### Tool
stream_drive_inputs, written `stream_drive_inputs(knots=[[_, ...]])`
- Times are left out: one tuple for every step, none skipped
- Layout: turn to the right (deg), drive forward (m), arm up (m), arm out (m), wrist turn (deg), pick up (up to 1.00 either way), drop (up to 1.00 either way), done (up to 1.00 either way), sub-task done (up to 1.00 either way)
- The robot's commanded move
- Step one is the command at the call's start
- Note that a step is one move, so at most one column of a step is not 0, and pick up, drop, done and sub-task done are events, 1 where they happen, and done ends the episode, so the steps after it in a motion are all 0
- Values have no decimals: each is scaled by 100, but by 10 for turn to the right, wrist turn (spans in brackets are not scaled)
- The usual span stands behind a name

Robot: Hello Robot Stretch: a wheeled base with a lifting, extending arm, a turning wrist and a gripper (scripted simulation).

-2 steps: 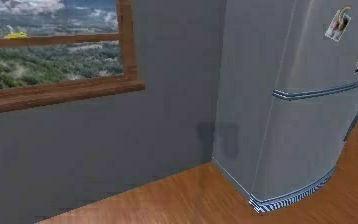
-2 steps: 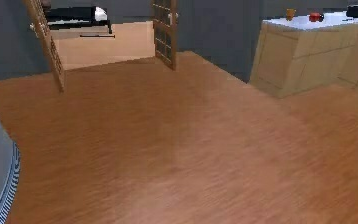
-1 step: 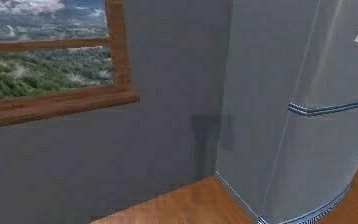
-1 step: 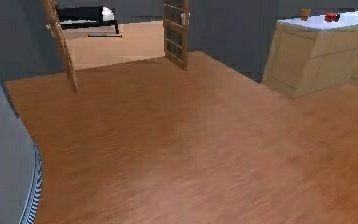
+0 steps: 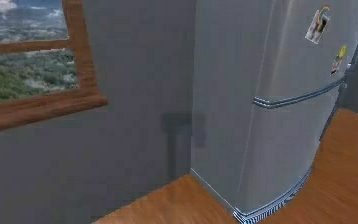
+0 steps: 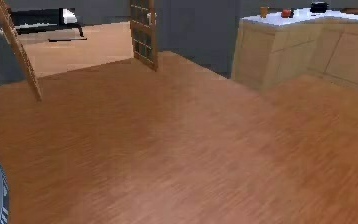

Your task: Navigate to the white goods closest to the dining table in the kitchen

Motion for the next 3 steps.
stream_drive_inputs(knots=[[0, 40, 0, 0, 0, 0, 0, 0, 0], [450, 0, 0, 0, 0, 0, 0, 0, 0], [450, 0, 0, 0, 0, 0, 0, 0, 0]])
